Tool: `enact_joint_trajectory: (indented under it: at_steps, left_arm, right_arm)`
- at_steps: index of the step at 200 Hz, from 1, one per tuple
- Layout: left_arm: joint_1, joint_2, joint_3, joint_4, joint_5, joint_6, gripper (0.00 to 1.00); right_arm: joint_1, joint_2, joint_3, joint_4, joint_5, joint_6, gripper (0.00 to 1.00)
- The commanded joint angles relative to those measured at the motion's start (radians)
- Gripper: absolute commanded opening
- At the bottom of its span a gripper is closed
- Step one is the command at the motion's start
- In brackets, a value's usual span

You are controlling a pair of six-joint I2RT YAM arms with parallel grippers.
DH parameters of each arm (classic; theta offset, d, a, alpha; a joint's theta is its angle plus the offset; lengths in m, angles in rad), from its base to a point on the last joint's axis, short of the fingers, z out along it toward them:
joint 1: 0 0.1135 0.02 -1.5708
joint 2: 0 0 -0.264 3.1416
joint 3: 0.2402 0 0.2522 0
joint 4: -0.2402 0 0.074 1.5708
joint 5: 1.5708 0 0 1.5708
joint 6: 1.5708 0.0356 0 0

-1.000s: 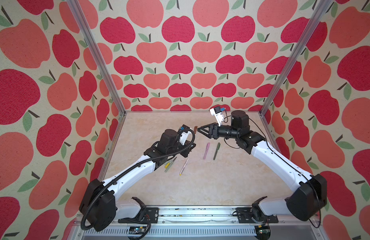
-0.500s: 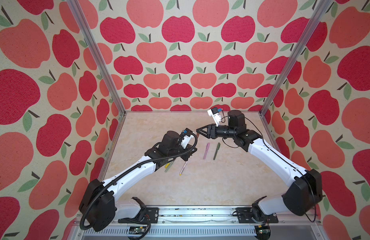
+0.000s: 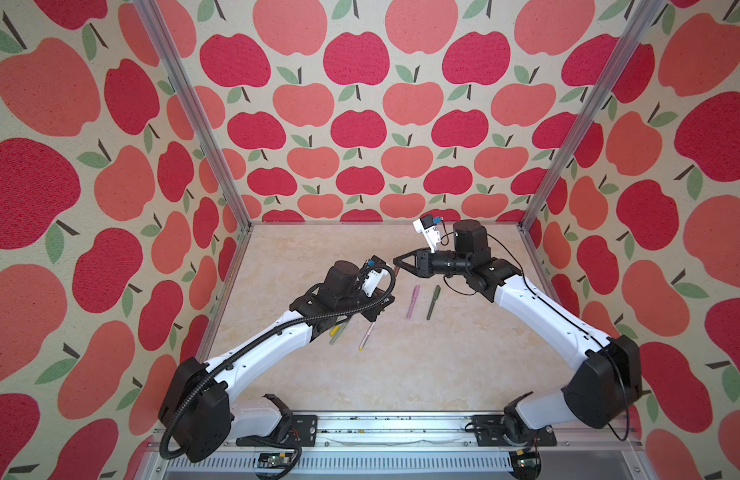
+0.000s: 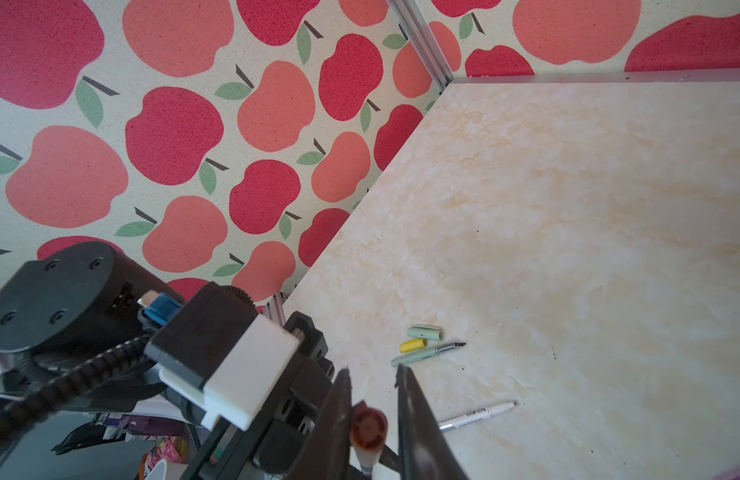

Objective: Insert the pens into the pen caps

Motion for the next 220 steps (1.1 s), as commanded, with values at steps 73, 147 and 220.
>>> enact_joint_trajectory:
  at_steps: [73,147,220]
  left_arm:
    - [0.002,-0.006,0.028,0.201,-0.157,-0.037,0.0]
    - [0.014,0.044,0.087,0.349,-0.135,0.004,0.0]
    - [0.059,0.094,0.178,0.402,-0.097,0.014,0.0]
  right_arm:
    - [0.0,0.019,-0.02,-0.03,0.002,-0.002,0.05]
    - [0.022,0.036,-0.067,-0.003,0.001,0.018,0.04]
    - [0.052,0.062,-0.132,0.05,0.001,0.048,0.04]
